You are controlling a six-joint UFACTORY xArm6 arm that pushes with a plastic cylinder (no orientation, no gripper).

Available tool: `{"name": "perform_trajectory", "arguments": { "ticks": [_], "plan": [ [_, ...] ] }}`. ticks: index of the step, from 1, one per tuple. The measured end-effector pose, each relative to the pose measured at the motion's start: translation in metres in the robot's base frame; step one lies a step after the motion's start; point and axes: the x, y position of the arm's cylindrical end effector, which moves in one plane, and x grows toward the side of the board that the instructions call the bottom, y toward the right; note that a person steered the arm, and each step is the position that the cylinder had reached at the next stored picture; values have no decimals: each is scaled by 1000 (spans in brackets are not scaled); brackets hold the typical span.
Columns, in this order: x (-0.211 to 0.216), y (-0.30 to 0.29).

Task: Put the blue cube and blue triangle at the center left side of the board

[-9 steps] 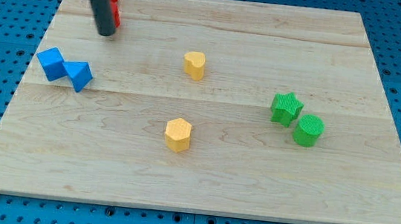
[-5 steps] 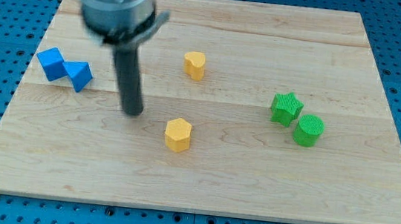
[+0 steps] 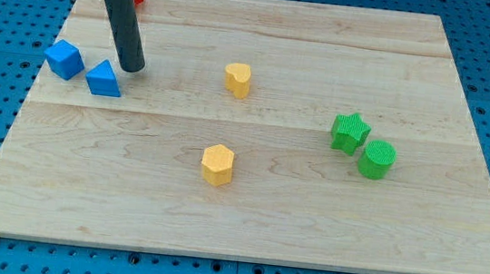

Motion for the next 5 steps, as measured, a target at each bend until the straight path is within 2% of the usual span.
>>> {"name": "perform_trajectory", "arguments": {
  "ticks": [1,2,3,4,5],
  "plan": [
    [8,17],
    [41,25],
    [36,-35],
    [12,-65],
    [1,-27]
  ]
}}
